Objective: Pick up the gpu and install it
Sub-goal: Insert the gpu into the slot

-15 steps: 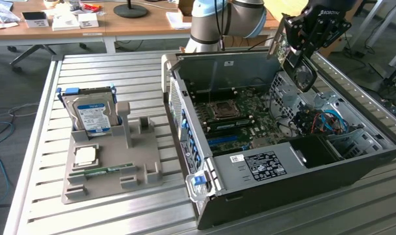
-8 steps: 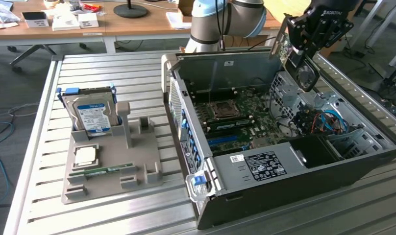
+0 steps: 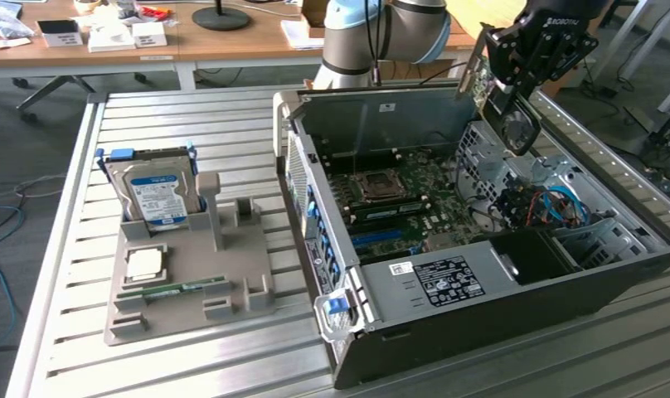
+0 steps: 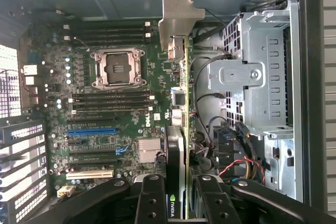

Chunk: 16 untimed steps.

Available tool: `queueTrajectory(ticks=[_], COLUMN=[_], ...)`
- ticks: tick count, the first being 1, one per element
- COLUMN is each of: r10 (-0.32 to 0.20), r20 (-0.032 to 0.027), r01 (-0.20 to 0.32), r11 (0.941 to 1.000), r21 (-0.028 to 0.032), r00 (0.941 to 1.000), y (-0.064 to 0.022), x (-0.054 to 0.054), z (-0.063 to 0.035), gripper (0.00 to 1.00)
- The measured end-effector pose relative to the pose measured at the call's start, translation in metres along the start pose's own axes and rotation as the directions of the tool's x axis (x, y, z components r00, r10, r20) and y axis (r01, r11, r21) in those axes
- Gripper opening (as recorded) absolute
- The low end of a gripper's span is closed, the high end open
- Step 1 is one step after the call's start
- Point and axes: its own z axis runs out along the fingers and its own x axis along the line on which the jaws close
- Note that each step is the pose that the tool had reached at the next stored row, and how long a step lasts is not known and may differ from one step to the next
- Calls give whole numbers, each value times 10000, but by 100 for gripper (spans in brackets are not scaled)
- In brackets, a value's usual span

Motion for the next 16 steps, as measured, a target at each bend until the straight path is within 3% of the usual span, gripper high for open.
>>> queueTrajectory(ticks=[8, 16], r10=[-159, -1040], r20=[-9, -55], r01=[159, 1040], r11=[9999, 9946], r21=[-4, -33], r00=[9999, 9946], y=[0, 0], x=[0, 0], z=[0, 1], gripper=[27, 27])
